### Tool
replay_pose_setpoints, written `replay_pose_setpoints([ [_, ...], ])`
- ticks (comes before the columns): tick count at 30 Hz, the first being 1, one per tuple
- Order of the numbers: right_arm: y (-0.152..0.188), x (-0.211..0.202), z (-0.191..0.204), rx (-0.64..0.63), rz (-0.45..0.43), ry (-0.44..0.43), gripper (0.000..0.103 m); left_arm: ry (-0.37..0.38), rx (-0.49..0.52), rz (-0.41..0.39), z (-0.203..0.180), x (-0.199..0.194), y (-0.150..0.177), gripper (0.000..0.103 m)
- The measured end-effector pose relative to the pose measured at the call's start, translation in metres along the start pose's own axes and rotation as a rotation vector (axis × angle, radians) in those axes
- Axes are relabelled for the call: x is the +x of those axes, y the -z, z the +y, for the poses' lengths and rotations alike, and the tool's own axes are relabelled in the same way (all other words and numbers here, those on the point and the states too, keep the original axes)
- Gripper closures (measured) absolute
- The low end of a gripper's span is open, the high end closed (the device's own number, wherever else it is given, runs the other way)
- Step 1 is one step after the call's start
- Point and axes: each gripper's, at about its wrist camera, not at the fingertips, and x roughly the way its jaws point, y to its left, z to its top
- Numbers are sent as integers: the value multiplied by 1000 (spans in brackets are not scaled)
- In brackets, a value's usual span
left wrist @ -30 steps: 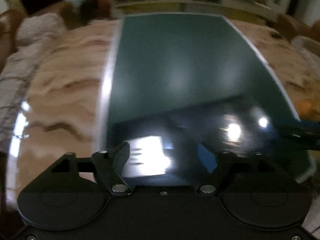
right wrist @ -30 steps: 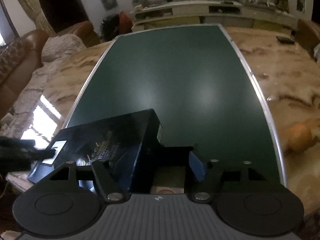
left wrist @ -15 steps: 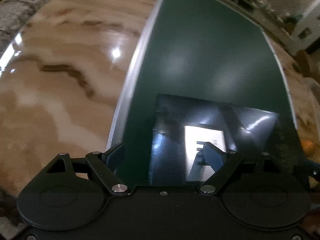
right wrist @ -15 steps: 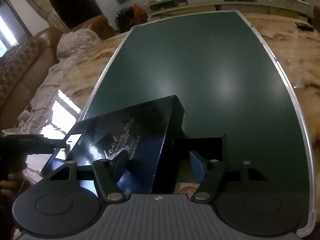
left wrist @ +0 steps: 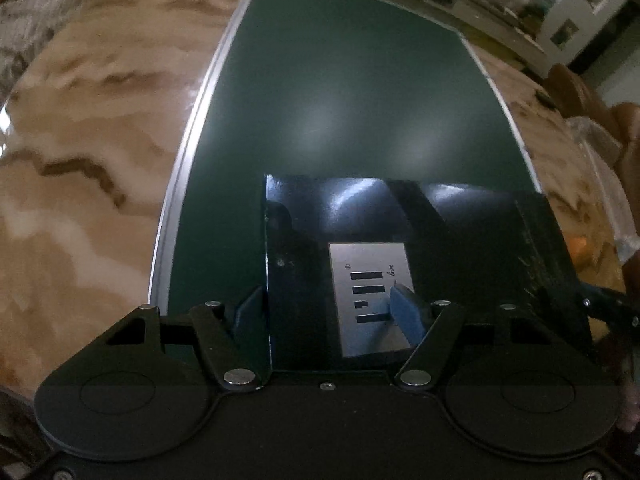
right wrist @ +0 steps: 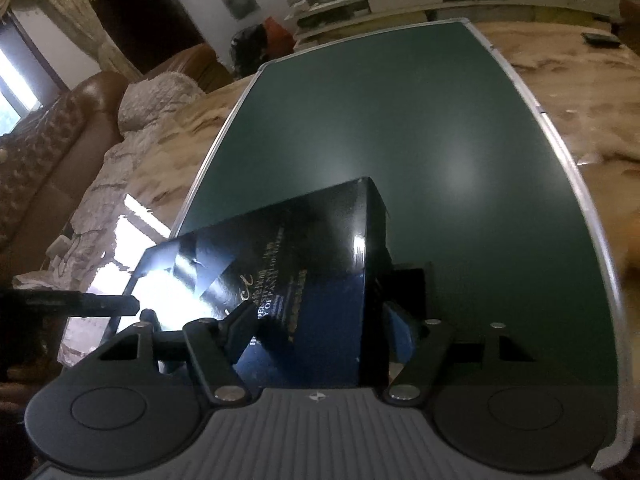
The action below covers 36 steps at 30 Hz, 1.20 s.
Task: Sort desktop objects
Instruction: 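Lower the black lid over the tray opening with both grippers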
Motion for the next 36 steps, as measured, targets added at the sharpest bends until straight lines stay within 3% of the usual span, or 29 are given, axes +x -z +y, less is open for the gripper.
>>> replay_pose_setpoints([
  [8, 14, -23, -22, 52, -15, 44, 30, -29, 60, 21, -40, 0, 12, 35],
  [18, 24, -13, -31, 91, 26, 25, 30, -85, 81, 27, -46, 0, 16, 35],
  [36, 32, 7, -31, 67, 33, 52, 30, -96, 89, 27, -42, 15, 21, 34],
])
